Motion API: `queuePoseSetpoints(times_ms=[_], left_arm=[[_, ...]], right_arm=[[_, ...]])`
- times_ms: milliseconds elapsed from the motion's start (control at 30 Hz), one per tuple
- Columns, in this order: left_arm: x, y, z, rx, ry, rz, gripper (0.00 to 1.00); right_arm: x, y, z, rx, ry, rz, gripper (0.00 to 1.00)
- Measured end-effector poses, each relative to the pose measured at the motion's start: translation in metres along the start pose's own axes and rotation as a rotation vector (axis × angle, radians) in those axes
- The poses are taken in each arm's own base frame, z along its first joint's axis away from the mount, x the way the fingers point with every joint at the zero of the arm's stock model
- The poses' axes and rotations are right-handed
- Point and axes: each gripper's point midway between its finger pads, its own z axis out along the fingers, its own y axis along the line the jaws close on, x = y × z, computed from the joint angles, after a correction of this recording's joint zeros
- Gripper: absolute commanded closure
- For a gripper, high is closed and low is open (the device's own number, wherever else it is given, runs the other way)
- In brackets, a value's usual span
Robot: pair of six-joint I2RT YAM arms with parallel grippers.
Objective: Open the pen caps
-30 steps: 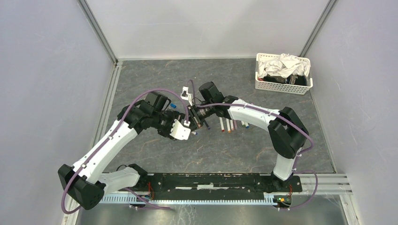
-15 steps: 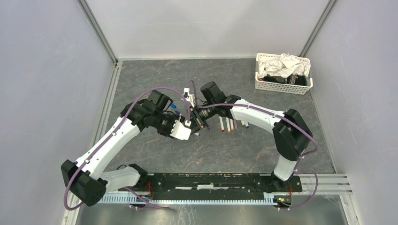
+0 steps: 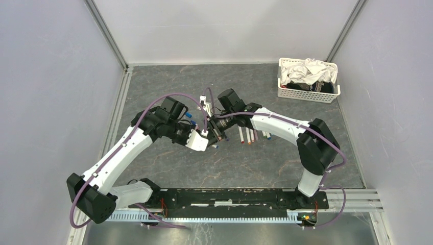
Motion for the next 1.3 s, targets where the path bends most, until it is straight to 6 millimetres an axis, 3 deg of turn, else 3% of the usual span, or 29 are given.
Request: queuePoseSetpoints(times_ms=[67,133,233,400,533,767,1067,1300], left_arm=[[0.0,0.001,0.0,-0.002,0.0,0.004,0.97],[0.0,0.001,0.0,-0.002,0.002,0.011,0.98],[0.001,0.002,-0.001,-0.003,0.005,0.023,0.98],[-0.001,0.001,0.0,0.001,0.002,0.039,0.98],[0.005,0.003,-0.004,-0.012,0.035,0.036,0.98],[0.011,0.002,-0.011,-0.03,0.075,0.038,0.98],[0.02,0.004,-0.021,-0.065,0.124,0.03,0.98],[0.043,0.011,-0.029,-0.078,0.231,-0.004,0.98]], right_arm=[[-0.001,0.001,0.0,0.0,0.001,0.003,1.0],[-0.001,0.001,0.0,0.001,0.002,0.004,0.8],[-0.001,0.001,0.0,-0.001,0.002,0.016,0.66],[-0.021,0.002,0.012,-0.033,-0.026,0.031,0.61],[-0.034,0.004,0.02,-0.077,-0.03,0.056,0.64],[-0.039,0.003,0.028,-0.131,-0.016,0.108,1.0],[-0.053,0.005,0.037,-0.227,-0.028,0.144,1.0],[-0.072,-0.007,0.047,-0.252,0.033,0.147,1.0]])
